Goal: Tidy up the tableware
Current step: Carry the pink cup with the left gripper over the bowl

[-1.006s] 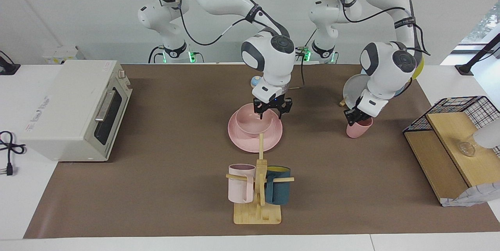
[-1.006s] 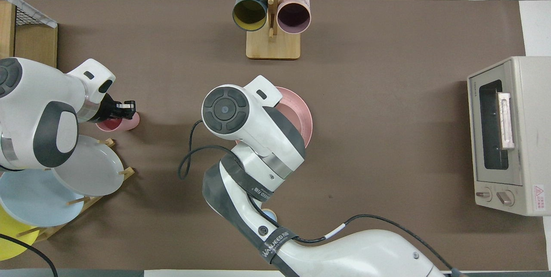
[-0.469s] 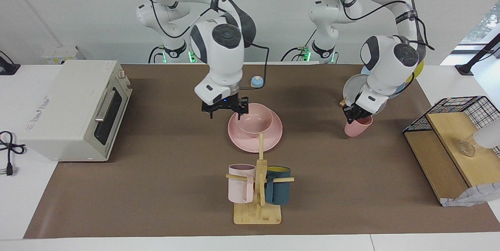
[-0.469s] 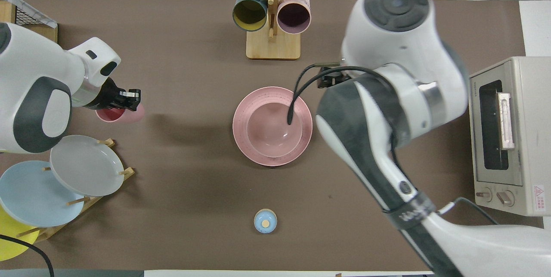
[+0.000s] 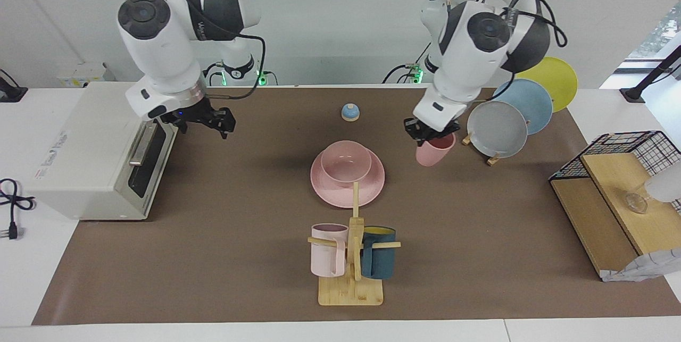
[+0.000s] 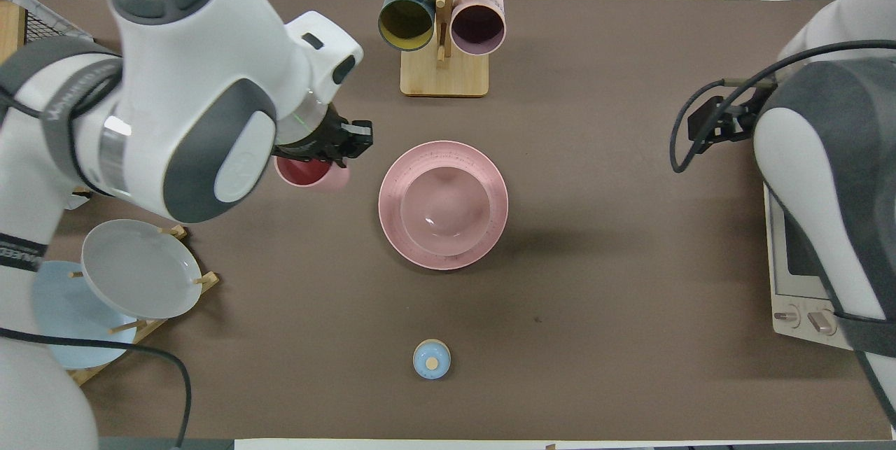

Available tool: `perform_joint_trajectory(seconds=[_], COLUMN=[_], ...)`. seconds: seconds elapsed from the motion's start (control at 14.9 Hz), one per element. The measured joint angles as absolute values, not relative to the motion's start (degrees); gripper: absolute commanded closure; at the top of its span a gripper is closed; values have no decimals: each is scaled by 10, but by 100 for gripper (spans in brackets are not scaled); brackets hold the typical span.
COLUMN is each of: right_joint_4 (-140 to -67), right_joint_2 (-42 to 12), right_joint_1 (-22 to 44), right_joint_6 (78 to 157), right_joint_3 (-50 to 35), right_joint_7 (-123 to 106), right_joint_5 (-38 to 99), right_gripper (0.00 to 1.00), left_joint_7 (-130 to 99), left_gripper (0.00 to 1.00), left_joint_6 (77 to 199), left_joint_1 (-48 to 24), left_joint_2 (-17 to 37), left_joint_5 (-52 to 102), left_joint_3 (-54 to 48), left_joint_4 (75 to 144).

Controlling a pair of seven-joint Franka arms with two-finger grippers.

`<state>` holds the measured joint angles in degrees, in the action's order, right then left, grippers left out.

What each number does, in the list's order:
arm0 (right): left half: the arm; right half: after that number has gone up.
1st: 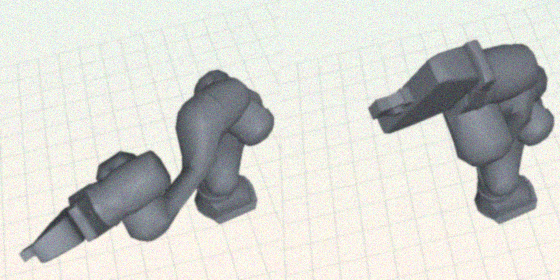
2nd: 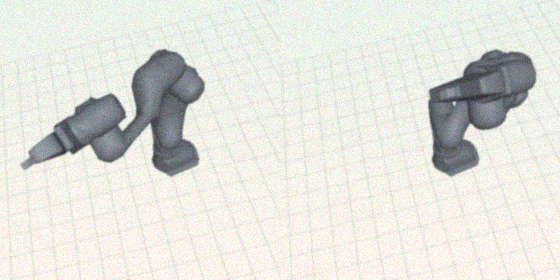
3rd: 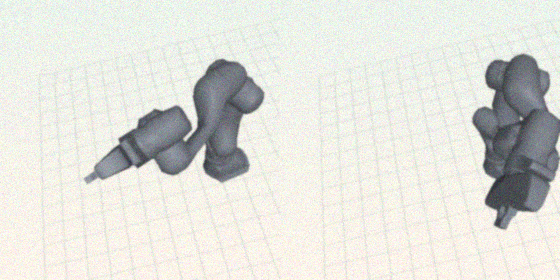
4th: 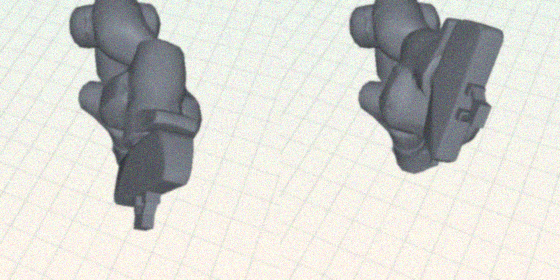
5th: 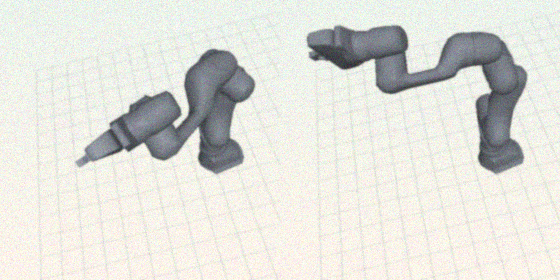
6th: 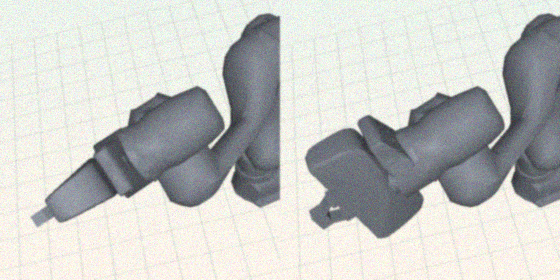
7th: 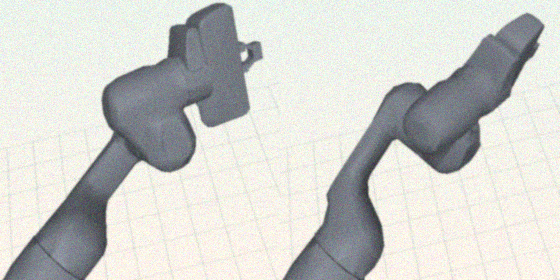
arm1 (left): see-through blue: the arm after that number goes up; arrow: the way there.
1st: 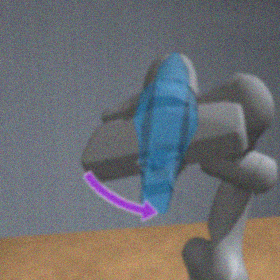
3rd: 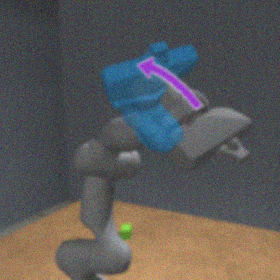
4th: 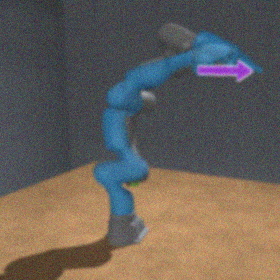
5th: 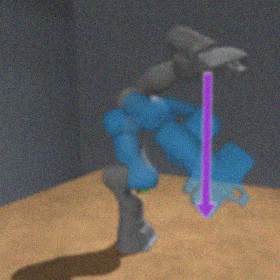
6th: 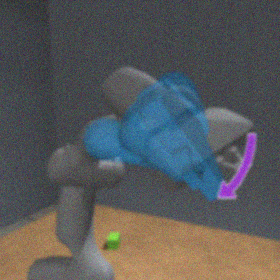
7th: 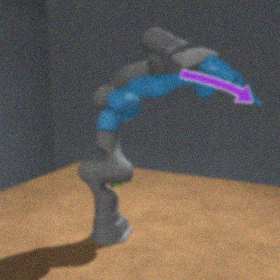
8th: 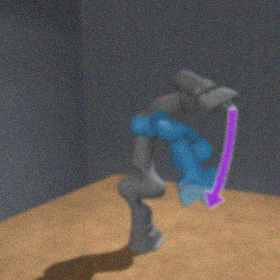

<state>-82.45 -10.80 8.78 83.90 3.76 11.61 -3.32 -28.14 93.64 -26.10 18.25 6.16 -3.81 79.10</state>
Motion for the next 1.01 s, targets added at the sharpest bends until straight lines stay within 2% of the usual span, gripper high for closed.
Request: perform_joint_trajectory(seconds=[0.34,0.67,1.01], right_joint_4=[-856,-887,-891], right_joint_2=[-62,-24,-23], right_joint_1=[87,80,62], right_joint_6=[824,839,862], right_joint_3=[83,90,94], right_joint_7=[65,30,-17], right_joint_5=[-33,-33,-14], right_gripper=[0,0,0], left_joint_7=[-393,-453,-483], left_gripper=[100,100,100], left_joint_6=[961,999,1058], left_joint_1=[-342,-372,-372], left_joint_2=[249,287,294], left_joint_5=[68,66,66], left_joint_3=[-38,-35,-34], left_joint_4=[735,736,771])
